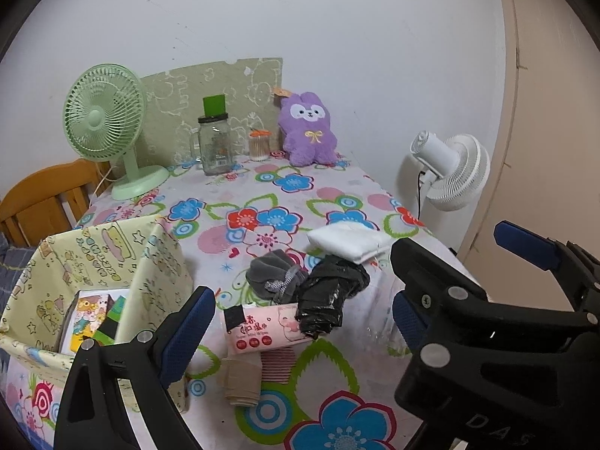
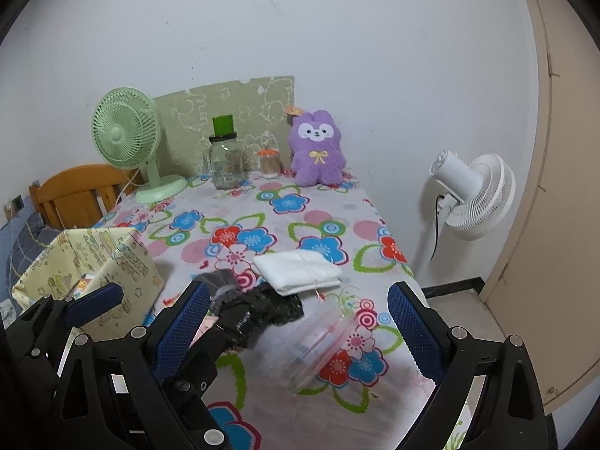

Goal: Organize soft objects
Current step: 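Withdraw both tools from the box back toward the remaining items, then grasp the clear plastic bag with toothbrush using the right tool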

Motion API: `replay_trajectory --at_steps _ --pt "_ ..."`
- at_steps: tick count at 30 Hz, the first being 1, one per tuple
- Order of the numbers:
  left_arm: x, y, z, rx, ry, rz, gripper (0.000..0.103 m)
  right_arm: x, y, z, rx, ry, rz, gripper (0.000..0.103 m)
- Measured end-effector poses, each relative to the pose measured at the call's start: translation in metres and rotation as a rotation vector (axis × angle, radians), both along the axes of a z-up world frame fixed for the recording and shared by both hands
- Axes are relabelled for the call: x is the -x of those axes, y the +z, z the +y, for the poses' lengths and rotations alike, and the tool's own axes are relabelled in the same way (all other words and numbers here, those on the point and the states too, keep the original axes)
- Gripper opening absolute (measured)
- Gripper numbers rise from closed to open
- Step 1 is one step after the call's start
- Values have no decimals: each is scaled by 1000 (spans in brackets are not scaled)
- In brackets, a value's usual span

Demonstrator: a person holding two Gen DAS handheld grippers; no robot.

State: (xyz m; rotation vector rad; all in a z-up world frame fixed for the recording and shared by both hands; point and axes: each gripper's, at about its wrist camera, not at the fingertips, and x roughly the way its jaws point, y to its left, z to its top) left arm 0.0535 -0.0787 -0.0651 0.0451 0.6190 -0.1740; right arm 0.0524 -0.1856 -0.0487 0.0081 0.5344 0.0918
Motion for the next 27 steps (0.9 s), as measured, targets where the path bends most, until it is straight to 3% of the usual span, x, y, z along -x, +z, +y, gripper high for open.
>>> replay_trajectory --at_steps 19,27 --pt "-2 -40 -13 -14 -32 55 96 -16 -48 -14 -42 -8 116 96" --pt "-12 -51 -5 -18 46 90 95 -33 -65 -13 -49 -15 196 87"
